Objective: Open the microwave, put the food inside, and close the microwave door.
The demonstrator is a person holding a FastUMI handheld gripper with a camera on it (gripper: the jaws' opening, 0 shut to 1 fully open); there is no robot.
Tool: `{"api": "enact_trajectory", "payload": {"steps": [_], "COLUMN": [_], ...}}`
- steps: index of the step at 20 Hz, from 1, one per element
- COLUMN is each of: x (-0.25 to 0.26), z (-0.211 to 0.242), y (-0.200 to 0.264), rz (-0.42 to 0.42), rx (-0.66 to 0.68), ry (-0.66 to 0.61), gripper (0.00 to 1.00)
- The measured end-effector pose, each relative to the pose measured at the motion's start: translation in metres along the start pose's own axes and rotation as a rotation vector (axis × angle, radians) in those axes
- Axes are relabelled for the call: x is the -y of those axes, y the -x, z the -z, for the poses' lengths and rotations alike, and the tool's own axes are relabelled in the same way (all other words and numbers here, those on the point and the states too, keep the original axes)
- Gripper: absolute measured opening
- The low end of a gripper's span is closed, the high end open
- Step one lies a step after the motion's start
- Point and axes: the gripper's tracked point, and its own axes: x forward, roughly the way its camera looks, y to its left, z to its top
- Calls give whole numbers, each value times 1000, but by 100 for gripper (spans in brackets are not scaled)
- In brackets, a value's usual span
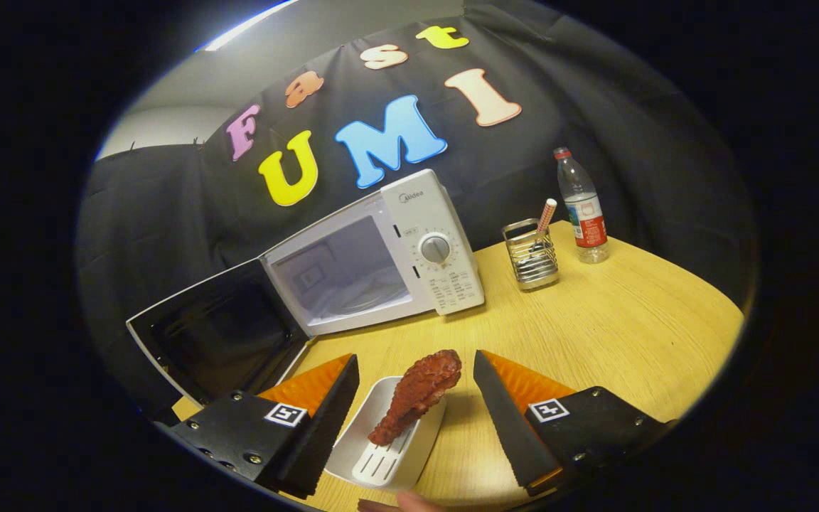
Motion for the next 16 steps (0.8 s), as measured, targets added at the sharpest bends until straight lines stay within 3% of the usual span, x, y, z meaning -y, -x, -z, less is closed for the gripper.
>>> {"api": "enact_trajectory", "payload": {"steps": [4,6,7,9,10,16], "x": [6,-6,1,0,-4,-26], "z": [19,24,22,13,12,-11], "y": [-22,-24,-25,-20,-19,-7], "rz": [2,-69,-36,-58,-52,-78], "rx": [-63,-87,-84,-57,-49,-7], "ry": [-17,-66,-87,-155,-148,-124], "gripper": [97,93,79,27,17,16]}}
